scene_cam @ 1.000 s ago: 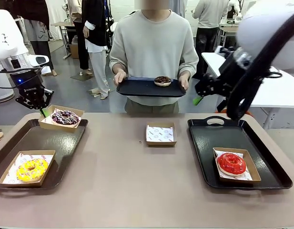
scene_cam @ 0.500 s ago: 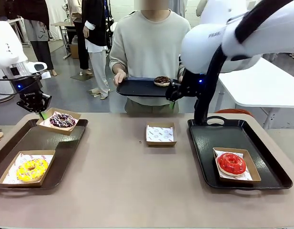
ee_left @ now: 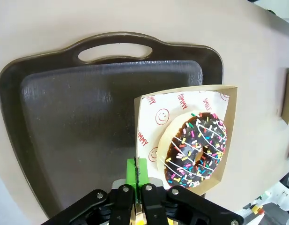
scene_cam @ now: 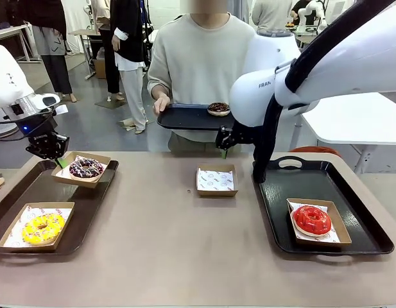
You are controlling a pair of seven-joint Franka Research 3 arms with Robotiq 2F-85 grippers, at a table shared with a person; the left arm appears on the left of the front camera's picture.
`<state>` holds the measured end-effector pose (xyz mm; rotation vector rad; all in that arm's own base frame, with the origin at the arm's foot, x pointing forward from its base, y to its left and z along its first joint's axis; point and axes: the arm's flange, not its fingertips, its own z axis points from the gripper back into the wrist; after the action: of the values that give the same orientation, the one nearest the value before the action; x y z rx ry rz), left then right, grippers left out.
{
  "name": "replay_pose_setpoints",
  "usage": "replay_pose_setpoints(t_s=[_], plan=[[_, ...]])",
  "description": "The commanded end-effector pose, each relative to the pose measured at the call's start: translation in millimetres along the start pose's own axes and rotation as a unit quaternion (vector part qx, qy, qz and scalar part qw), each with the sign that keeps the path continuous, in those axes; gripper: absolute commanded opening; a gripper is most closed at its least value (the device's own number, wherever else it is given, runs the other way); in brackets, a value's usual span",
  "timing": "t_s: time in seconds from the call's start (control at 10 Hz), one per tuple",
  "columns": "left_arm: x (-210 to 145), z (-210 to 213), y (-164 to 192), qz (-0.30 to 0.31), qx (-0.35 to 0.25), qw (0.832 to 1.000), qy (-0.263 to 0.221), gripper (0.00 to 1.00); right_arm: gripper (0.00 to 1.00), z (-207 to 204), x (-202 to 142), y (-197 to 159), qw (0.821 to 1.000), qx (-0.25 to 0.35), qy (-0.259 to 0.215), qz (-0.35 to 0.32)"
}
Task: Individually package the donuts and arrange them on the tray.
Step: Place the picked Paper togo box on the Handle tray while simultaneously picking up another Paper togo box from the table with the other hand.
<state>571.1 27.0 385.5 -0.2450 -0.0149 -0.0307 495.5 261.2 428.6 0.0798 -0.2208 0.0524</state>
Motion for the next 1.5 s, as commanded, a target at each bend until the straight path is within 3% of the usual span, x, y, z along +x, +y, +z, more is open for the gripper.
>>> replay_pose_setpoints(t_s=[0.0, 0.6, 1.3, 1.4], plan=[[3, 2, -2, -0.001, 0.008, 1.0, 0.002, 0.01, 1.0, -17, -7, 0, 1.0, -0.002, -0.014, 0.009], [3, 2, -2, -0.001, 0.008, 1.0, 0.002, 0.01, 1.0, -66, 16, -4, 1.0, 0.011, -0.016, 0.007], [3, 2, -2, -0.001, 0.008, 1.0, 0.002, 0.01, 1.0, -103, 37, -7, 0.999, 0.004, 0.038, 0.008], [3, 2, -2, -0.001, 0.008, 1.0, 0.002, 0.01, 1.0, -105, 31, -12, 1.0, 0.012, 0.019, -0.002]])
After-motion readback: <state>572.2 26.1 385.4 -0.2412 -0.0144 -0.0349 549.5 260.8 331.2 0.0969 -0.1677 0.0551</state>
